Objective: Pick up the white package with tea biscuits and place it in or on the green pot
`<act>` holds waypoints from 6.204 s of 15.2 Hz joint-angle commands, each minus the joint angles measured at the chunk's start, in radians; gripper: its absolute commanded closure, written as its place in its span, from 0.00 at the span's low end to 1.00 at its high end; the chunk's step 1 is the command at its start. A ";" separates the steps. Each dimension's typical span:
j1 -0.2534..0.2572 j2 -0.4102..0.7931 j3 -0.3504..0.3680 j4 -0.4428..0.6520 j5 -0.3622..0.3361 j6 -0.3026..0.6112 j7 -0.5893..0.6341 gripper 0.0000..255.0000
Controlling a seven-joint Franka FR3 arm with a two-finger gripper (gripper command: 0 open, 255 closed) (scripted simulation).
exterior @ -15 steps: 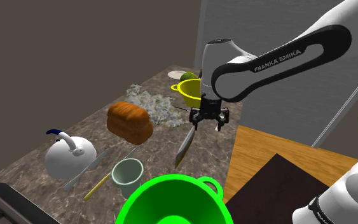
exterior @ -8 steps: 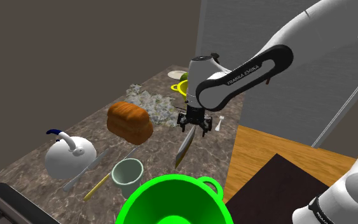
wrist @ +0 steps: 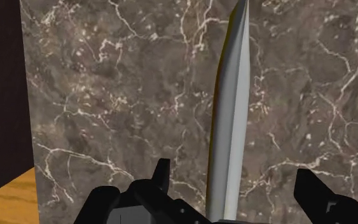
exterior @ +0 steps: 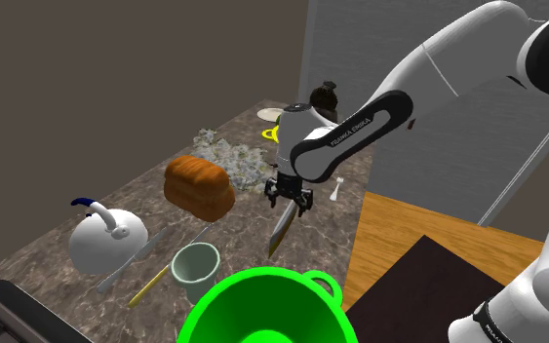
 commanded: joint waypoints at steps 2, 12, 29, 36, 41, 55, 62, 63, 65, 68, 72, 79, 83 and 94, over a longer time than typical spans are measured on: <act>0.008 0.033 -0.012 -0.002 -0.021 0.033 0.014 0.00; 0.010 0.039 -0.015 -0.003 -0.025 0.039 0.017 1.00; -0.015 -0.055 0.018 0.008 0.036 -0.057 -0.024 1.00; -0.028 -0.121 0.035 0.028 0.079 -0.137 -0.053 1.00; -0.035 -0.163 0.043 0.050 0.106 -0.196 -0.071 1.00; -0.046 -0.256 0.052 0.140 0.160 -0.368 -0.108 1.00; -0.022 -0.338 0.079 0.111 0.202 -0.413 -0.075 1.00; -0.013 -0.358 0.089 0.093 0.213 -0.412 -0.061 1.00; 0.007 -0.396 0.108 0.060 0.235 -0.412 -0.032 1.00; 0.038 -0.447 0.138 0.020 0.266 -0.415 0.013 1.00; 0.082 -0.505 0.182 -0.018 0.306 -0.424 0.080 1.00; 0.159 -0.570 0.269 -0.039 0.364 -0.447 0.217 1.00; 0.199 -0.583 0.327 -0.027 0.384 -0.461 0.307 1.00; 0.250 -0.539 0.455 -0.007 0.375 -0.427 0.490 1.00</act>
